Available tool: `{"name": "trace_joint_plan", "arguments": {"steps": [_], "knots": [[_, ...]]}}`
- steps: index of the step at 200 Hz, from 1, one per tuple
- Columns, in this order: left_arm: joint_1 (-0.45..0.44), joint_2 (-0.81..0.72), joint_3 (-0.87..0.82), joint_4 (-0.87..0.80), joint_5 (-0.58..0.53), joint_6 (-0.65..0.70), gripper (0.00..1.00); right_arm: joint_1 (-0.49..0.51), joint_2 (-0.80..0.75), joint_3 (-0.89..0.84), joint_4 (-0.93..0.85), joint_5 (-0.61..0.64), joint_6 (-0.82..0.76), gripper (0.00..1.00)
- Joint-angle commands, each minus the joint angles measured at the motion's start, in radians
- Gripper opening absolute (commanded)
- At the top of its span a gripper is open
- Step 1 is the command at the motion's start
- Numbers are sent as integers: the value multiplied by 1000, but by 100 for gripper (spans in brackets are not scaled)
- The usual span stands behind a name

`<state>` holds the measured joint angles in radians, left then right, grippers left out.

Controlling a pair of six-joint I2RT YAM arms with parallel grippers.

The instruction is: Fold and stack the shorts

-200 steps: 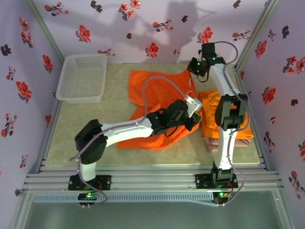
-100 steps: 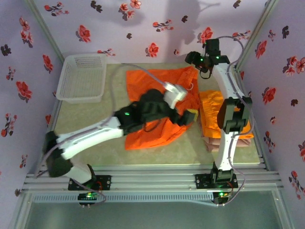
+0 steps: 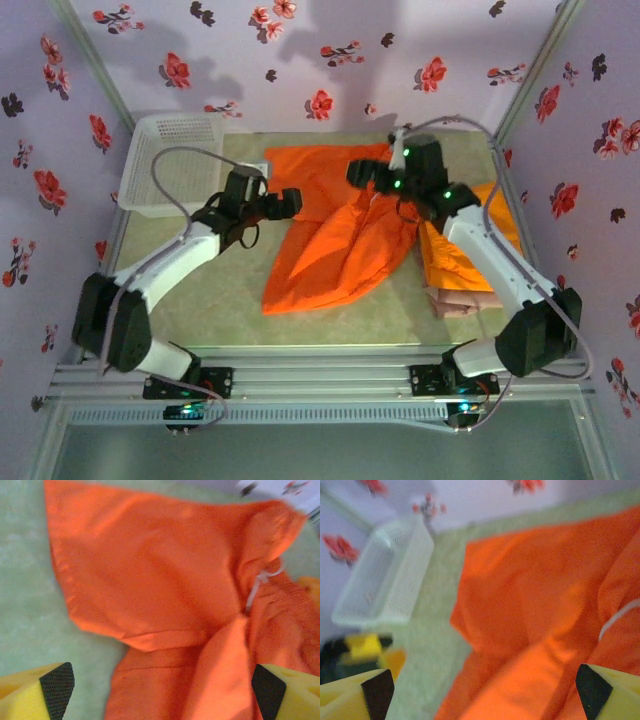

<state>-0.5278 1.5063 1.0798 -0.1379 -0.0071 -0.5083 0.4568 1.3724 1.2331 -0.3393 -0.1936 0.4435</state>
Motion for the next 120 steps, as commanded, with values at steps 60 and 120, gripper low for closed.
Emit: {"name": "trace_joint_plan", "arguments": {"steps": [60,120], "knots": [[73,417,201,37,21,-60,88,171,-335,-399,18,183,-11,99],[87,584,335,26,15,-62,63,175,-470,-581,67,197,83,99]]}}
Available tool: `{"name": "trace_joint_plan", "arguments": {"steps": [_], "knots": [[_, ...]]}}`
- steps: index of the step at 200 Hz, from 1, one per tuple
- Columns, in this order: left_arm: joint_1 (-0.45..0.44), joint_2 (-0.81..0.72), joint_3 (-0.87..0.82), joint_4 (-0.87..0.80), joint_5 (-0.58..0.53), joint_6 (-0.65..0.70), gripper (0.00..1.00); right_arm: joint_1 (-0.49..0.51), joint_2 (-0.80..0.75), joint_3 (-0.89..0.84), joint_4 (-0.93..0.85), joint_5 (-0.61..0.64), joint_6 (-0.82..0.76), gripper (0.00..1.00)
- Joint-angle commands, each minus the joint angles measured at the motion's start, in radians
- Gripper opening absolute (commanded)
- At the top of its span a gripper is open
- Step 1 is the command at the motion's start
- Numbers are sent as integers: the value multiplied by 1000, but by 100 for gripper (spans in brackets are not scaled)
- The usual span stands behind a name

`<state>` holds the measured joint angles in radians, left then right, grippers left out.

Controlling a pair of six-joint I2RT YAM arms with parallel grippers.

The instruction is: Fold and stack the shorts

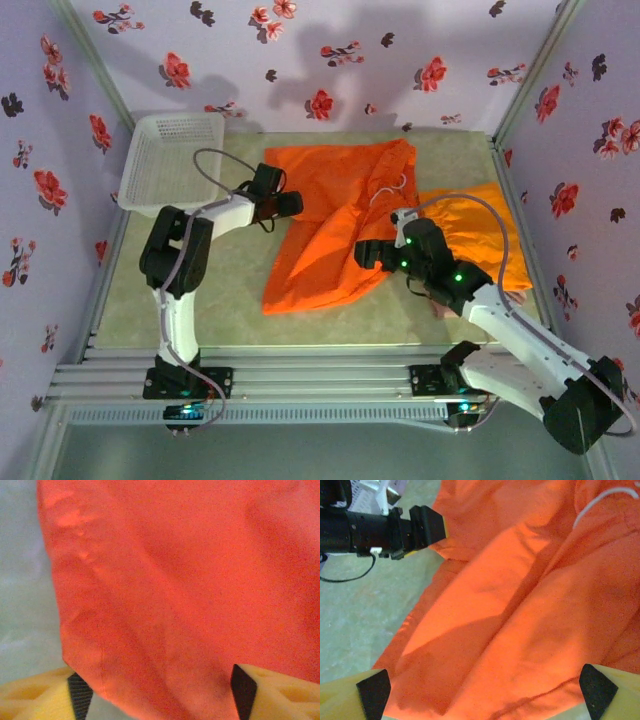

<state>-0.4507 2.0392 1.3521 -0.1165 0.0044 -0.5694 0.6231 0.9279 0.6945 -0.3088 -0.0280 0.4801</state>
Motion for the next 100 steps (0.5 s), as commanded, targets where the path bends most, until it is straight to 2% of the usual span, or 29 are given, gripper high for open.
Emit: {"name": "trace_joint_plan", "arguments": {"steps": [1,11,39,55,81,100], "knots": [[10,54,64,5,3,0,62,9,-26,-43,36,31,45,99],[11,69,84,-3,3,5,52,9,-33,-52,30,36,45,99],[12,44,112,-28,-5,41,13,9,-51,-64,11,54,38,99],[13,-24,136,-59,-31,86,0,9,-52,-72,17,54,40,99],[11,-119,268,-188,-78,189,0,9,-38,-78,23,53,40,98],[8,-126,404,-304,-113,263,0,8,-27,-78,35,50,42,98]]}}
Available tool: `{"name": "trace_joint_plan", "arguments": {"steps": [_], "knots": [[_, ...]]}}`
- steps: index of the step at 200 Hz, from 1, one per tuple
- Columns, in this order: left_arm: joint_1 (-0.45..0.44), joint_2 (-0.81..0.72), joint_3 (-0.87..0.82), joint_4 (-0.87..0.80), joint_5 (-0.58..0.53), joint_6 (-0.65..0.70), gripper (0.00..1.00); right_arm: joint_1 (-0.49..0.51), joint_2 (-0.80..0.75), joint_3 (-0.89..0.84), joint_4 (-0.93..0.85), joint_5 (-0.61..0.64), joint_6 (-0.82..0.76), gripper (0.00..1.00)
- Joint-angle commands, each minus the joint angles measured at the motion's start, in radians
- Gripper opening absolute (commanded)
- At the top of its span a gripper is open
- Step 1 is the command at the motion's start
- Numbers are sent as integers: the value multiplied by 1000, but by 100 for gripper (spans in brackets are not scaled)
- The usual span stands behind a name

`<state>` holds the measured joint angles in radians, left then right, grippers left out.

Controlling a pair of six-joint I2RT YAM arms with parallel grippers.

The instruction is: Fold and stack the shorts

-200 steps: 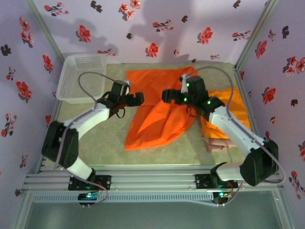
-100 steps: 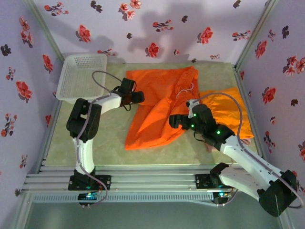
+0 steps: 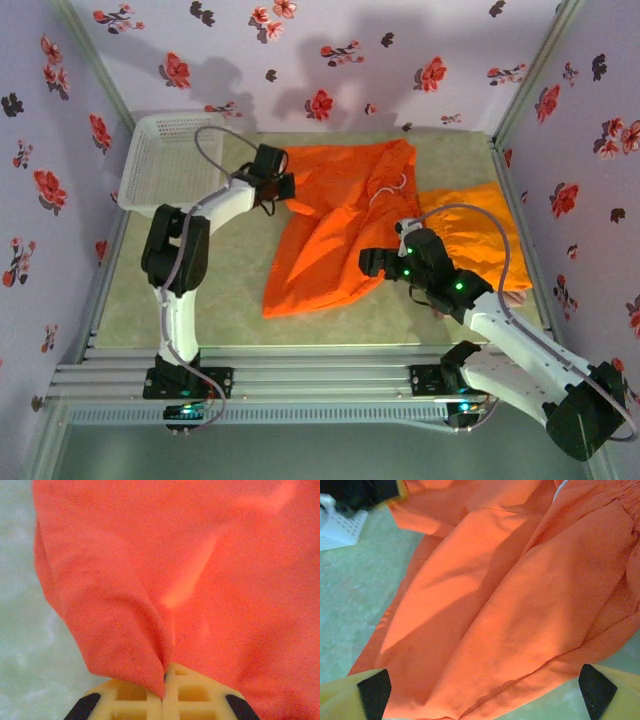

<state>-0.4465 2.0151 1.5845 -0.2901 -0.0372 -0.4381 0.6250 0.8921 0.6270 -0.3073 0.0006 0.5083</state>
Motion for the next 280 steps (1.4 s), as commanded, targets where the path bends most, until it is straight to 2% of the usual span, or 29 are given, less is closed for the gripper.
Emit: {"name": "trace_joint_plan", "arguments": {"steps": [1,16,27,40,58,65,78,100,147,165,182,200,218,239,257,280], "knots": [[3,-102,182,-138,-75,135,0,7,9,-9,34,21,14,98],[-3,-75,291,-219,-118,191,4,9,15,-8,41,21,17,98],[-5,-50,350,-254,-149,225,13,11,18,-6,40,22,19,98],[-2,-26,417,-298,-187,250,51,13,20,-6,40,22,20,98],[2,-24,481,-345,-192,253,87,19,22,-7,34,27,21,98],[3,-40,484,-350,-180,244,94,21,25,-6,31,28,19,98],[3,-102,431,-325,-120,218,99,25,34,-5,29,29,13,98],[2,-260,209,-214,-36,169,99,37,66,8,30,30,3,98],[3,-570,-309,-80,18,27,99,74,174,57,53,37,-16,98],[0,-661,-479,-21,71,-53,97,87,217,88,41,76,-13,97],[-13,-743,-618,40,116,-125,92,87,233,108,21,150,18,96],[-48,-819,-743,68,112,-187,89,83,229,117,11,214,50,95],[-70,-876,-834,21,86,-256,86,77,229,133,-4,231,54,95],[-91,-958,-938,-58,33,-400,80,73,232,142,-20,240,58,95],[-125,-1064,-1017,-123,-43,-553,79,70,233,140,-24,246,62,95],[-157,-1196,-1110,-147,-47,-731,73,65,234,131,-15,246,73,95]]}}
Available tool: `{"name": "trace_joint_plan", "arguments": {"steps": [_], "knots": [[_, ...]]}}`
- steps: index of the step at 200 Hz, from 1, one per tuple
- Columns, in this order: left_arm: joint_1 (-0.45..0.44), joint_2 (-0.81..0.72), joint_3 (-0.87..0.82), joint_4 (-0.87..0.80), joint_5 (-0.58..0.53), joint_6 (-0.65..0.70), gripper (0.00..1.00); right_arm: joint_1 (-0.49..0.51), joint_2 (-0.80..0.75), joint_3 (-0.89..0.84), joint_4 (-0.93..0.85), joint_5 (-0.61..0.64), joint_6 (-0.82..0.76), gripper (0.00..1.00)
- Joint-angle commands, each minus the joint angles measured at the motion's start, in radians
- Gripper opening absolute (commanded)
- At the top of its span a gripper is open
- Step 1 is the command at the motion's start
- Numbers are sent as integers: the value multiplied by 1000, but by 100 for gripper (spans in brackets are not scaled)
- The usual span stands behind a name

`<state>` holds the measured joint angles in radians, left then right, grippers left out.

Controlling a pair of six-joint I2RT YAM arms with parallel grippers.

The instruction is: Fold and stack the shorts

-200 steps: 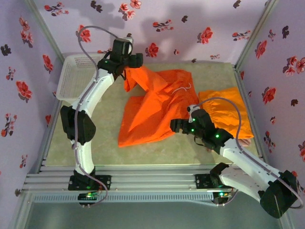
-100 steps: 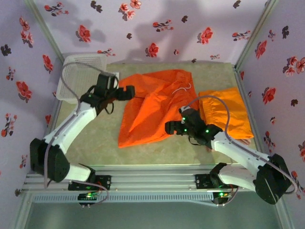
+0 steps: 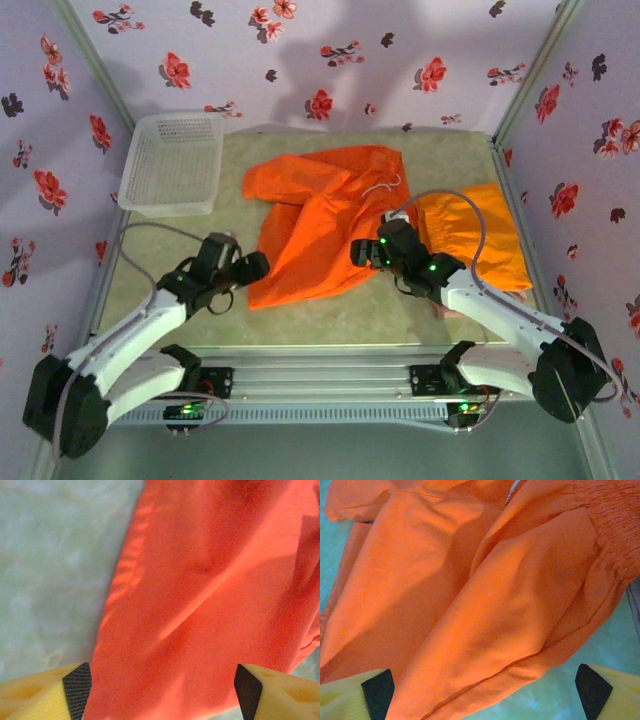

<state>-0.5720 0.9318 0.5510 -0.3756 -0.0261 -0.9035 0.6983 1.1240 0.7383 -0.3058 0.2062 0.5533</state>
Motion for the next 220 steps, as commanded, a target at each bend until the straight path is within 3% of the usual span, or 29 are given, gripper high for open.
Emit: {"name": "trace_joint_plan", "arguments": {"steps": [1,45,105,144,189,220], "knots": [[-34,-117,-79,-63,-58,-271,72,-8,1,19,-17,41,29,95],[-116,-122,-130,-99,-63,-458,65,-14,2,6,-3,32,41,95],[-156,58,-128,-50,-93,-461,57,-17,-15,-3,-17,36,42,95],[-160,127,-109,22,-94,-446,38,-20,-25,-13,-21,39,46,95],[-160,144,-54,8,-149,-387,0,-23,-26,-16,-24,41,48,95],[-123,67,72,-201,-273,-249,0,-25,-30,-16,-39,40,42,96]]}}
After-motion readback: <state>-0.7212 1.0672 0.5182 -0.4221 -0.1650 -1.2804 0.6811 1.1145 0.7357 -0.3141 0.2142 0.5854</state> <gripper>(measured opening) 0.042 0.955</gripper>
